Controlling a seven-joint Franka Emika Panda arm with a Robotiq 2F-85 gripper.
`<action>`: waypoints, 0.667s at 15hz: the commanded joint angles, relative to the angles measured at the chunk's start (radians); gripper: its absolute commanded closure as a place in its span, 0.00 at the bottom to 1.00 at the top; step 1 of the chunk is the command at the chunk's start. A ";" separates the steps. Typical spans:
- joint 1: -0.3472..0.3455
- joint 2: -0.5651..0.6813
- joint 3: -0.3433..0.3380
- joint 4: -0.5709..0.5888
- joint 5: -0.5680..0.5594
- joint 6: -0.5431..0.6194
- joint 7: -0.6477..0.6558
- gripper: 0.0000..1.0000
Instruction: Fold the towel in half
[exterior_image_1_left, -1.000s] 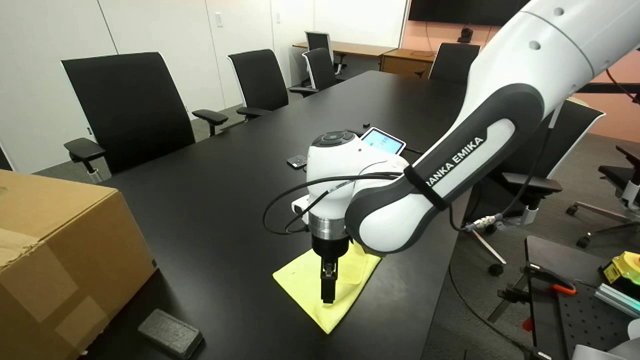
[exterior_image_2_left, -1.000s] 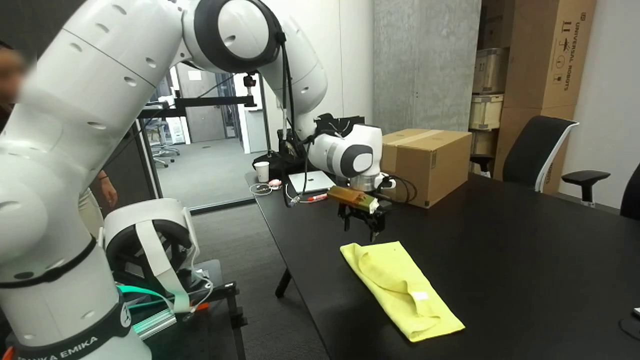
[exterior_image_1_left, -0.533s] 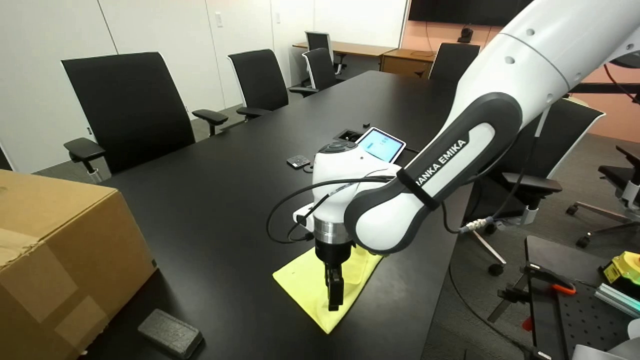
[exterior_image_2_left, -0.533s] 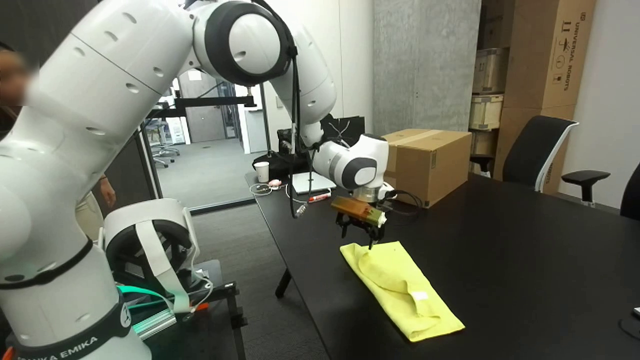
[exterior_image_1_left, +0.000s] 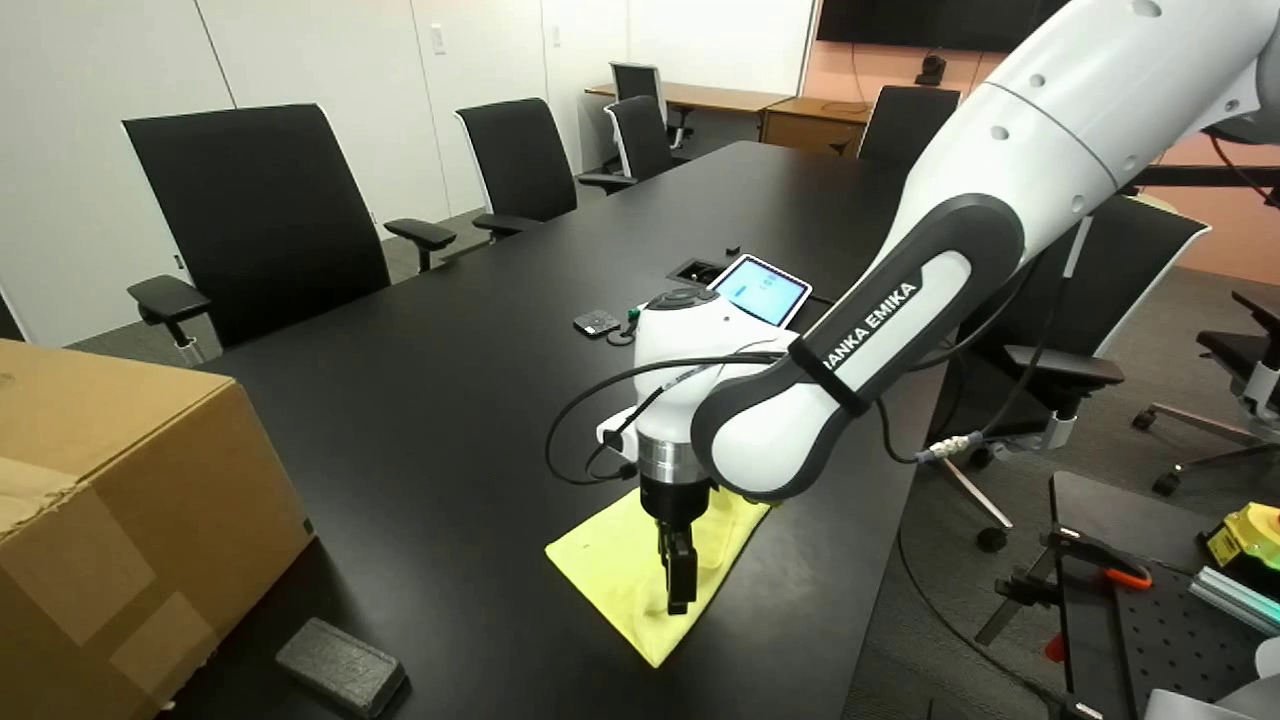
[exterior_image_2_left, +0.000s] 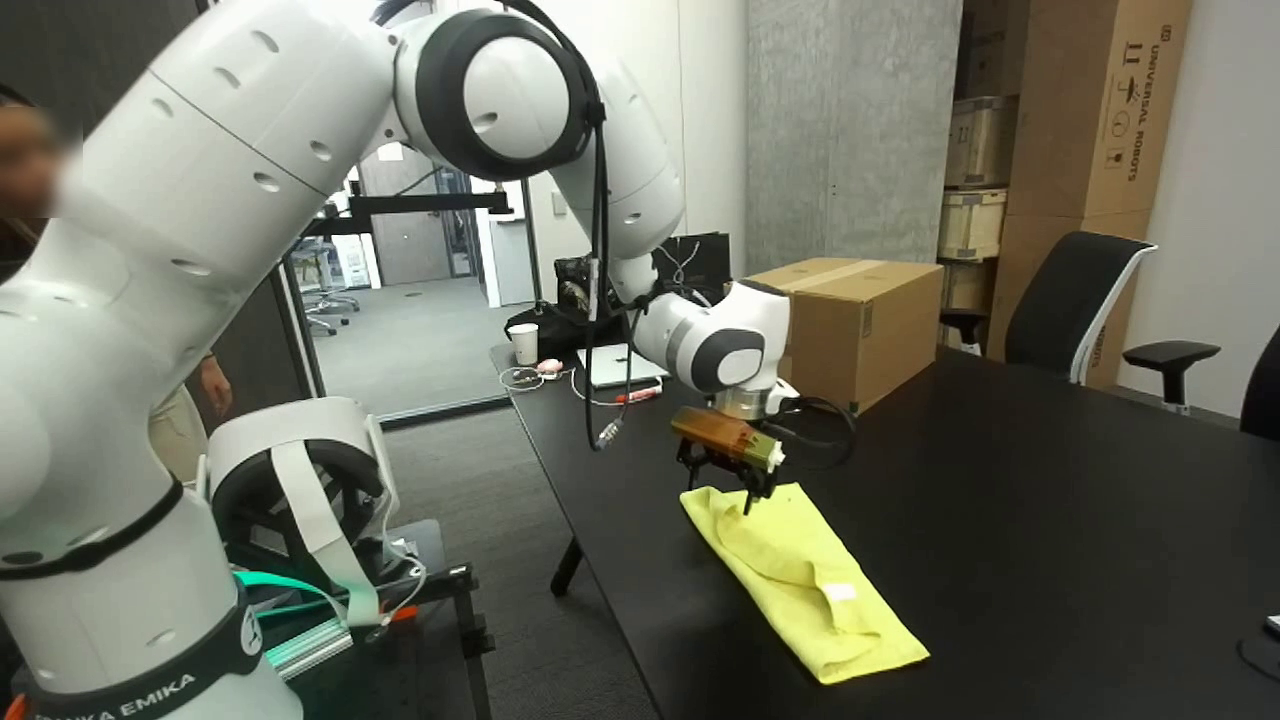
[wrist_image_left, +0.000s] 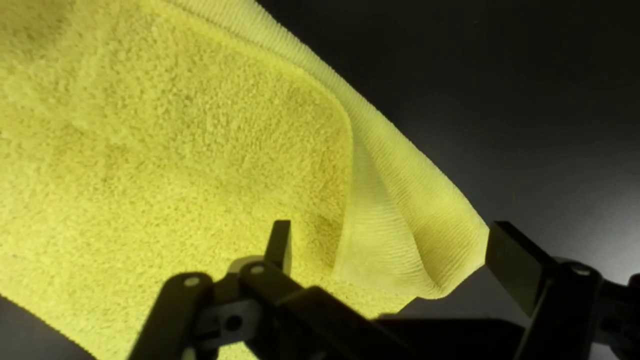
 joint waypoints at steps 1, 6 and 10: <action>-0.006 0.012 -0.001 0.014 0.005 -0.007 -0.017 0.00; -0.011 0.027 -0.018 0.011 0.004 -0.009 -0.004 0.00; -0.013 0.035 -0.041 0.016 0.004 -0.009 0.017 0.00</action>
